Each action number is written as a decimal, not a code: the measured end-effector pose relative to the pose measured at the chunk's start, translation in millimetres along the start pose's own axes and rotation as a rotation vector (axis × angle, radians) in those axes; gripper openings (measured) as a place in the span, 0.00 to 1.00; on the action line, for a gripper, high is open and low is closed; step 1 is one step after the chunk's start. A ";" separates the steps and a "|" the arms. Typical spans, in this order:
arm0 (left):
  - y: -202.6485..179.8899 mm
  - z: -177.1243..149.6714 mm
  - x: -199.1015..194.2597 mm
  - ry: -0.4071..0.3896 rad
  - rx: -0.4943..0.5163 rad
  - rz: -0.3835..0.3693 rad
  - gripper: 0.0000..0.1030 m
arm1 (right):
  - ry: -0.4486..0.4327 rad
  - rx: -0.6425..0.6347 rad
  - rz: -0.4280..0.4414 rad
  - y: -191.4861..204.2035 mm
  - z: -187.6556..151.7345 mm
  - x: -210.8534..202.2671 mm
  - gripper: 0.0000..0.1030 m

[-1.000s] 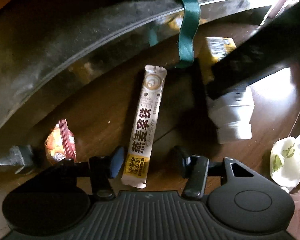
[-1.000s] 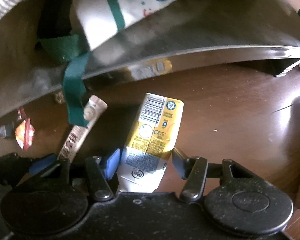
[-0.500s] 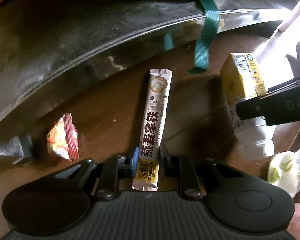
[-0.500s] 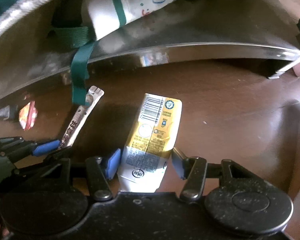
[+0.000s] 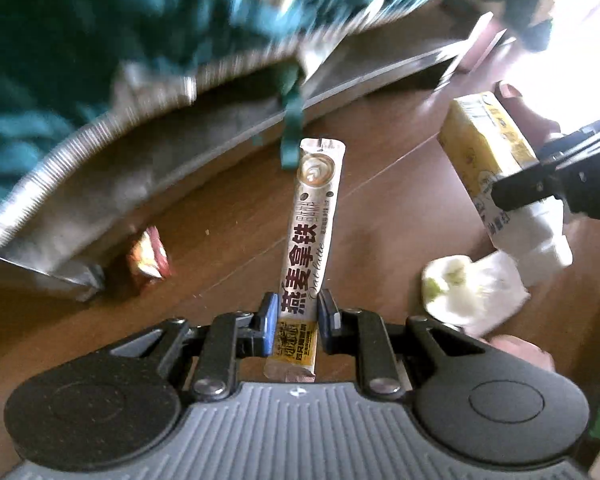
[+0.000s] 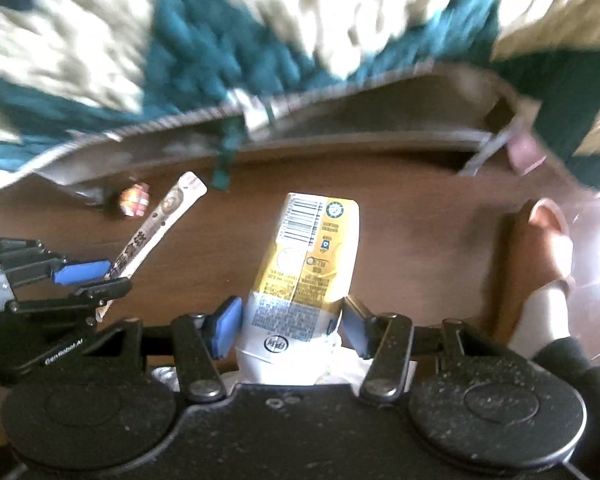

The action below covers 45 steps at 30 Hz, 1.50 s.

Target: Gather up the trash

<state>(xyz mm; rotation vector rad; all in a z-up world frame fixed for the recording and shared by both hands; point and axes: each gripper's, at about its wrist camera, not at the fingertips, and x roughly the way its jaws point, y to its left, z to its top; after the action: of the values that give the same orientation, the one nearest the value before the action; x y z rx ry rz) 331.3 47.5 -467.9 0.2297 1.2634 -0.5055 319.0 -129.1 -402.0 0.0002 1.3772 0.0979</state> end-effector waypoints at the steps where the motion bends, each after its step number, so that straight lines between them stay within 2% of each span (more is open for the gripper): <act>1: -1.0 0.0 -9.8 -0.009 0.011 0.002 0.19 | -0.026 -0.017 0.002 0.2 -0.4 -19.1 0.52; 7: -20.3 15.8 -109.5 -0.114 0.059 0.060 0.19 | -0.180 -0.059 0.042 -0.4 4.5 -130.6 0.51; 14: -44.8 24.5 -233.2 -0.273 0.022 0.144 0.19 | -0.342 -0.079 0.133 14.1 -6.1 -236.4 0.49; 21: -70.1 10.5 -335.5 -0.419 -0.047 0.209 0.19 | -0.523 -0.078 0.209 21.8 -19.8 -326.4 0.49; 26: -80.0 8.6 -394.9 -0.512 -0.059 0.254 0.19 | -0.656 -0.107 0.246 32.3 -2.3 -380.5 0.46; 27: -80.6 10.7 -406.2 -0.532 -0.062 0.265 0.19 | -0.684 -0.111 0.252 36.2 5.3 -390.1 0.38; 28: -80.4 14.3 -416.8 -0.550 -0.066 0.277 0.19 | -0.714 -0.113 0.255 40.7 14.1 -403.3 0.03; 30: -77.4 24.6 -437.3 -0.583 -0.078 0.295 0.19 | -0.751 -0.086 0.300 48.2 39.1 -421.7 0.00; 31: -75.2 31.1 -449.2 -0.608 -0.085 0.306 0.19 | -0.768 -0.116 0.305 55.9 48.8 -428.2 0.00; 33: -68.8 47.8 -470.6 -0.648 -0.095 0.329 0.19 | -0.799 -0.154 0.242 70.2 71.2 -432.6 0.00; 35: -58.9 67.0 -487.1 -0.682 -0.119 0.352 0.19 | -0.772 -0.154 0.282 68.4 83.3 -427.2 0.00; 37: -46.2 83.5 -496.3 -0.697 -0.141 0.372 0.19 | -0.761 -0.181 0.286 62.1 80.3 -416.2 0.00; 39: -35.1 89.6 -503.2 -0.719 -0.164 0.371 0.19 | -0.696 -0.197 0.285 53.7 75.7 -393.5 0.00; 40: -32.3 87.9 -504.4 -0.728 -0.170 0.373 0.19 | -0.656 -0.209 0.276 49.6 72.9 -376.3 0.04; 45: -17.6 72.9 -483.4 -0.742 -0.204 0.351 0.19 | -0.437 -0.185 0.251 30.1 58.5 -277.1 0.08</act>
<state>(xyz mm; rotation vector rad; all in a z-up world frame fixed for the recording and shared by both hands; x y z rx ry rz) 282.2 114.7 14.1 0.0716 0.5239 -0.1251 321.9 -115.1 -117.5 0.0377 0.9229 0.4117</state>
